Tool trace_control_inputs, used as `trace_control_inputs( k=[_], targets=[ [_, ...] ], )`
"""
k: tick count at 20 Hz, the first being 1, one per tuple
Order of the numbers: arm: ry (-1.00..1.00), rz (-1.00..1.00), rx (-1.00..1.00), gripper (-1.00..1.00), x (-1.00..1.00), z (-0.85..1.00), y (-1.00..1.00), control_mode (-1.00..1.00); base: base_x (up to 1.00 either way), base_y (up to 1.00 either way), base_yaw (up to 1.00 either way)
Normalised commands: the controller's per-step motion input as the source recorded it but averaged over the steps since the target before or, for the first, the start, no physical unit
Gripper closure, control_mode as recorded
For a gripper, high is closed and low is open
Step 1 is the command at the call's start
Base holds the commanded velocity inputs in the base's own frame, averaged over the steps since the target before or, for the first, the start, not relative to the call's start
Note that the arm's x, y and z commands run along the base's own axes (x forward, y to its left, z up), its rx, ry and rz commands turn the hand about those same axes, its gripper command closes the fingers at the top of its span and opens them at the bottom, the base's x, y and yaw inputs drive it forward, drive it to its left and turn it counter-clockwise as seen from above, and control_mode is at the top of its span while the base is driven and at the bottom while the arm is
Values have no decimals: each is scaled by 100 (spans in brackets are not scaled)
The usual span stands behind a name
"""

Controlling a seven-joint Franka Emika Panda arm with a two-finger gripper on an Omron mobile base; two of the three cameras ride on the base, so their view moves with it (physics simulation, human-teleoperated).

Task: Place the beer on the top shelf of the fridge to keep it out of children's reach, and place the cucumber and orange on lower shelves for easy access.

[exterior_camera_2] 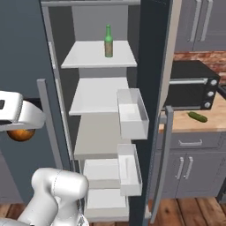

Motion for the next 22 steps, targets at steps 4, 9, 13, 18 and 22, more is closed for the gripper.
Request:
trace_control_inputs(
  k=[4,9,13,18,22],
  targets=[
    [0,0,0,100,0,0,0,100,35,0,-12],
    [0,0,0,100,0,0,0,100,33,0,-9],
    [0,0,0,100,0,0,0,100,33,-1,-6],
    [0,-1,0,100,10,0,-4,-100,15,-3,-3],
    [0,-1,0,100,29,0,-13,-100,0,0,0]
  ],
)
